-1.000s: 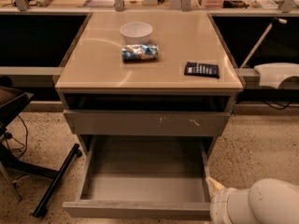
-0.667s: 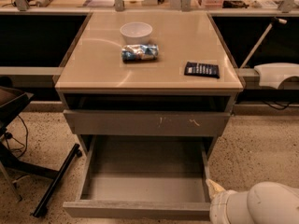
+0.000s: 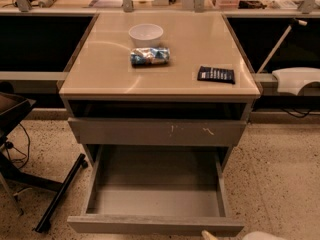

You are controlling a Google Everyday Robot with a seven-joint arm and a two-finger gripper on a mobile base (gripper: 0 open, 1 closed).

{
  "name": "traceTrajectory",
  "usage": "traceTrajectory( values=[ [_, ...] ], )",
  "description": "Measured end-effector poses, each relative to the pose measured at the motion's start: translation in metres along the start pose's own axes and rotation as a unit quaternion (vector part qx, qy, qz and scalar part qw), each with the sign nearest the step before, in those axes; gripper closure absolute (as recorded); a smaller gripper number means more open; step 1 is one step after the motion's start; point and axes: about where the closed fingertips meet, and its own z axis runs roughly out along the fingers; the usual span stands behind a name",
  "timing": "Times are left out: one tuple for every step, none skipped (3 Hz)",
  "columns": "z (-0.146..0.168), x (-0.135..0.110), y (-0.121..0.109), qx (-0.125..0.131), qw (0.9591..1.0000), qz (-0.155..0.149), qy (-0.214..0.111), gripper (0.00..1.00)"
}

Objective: Close middle drawer

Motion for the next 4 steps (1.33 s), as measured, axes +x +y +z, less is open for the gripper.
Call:
traceTrajectory(
  values=[
    [0.056, 0.014, 0.017, -0.048, 0.9987, 0.013, -0.009, 0.0],
    [0.094, 0.012, -0.004, -0.059, 0.9978, 0.027, -0.016, 0.0],
    [0.108, 0.006, -0.048, -0.033, 0.9981, 0.048, -0.019, 0.0],
    [0.108, 0.006, -0.048, -0.033, 0.9981, 0.048, -0.019, 0.0]
  ],
)
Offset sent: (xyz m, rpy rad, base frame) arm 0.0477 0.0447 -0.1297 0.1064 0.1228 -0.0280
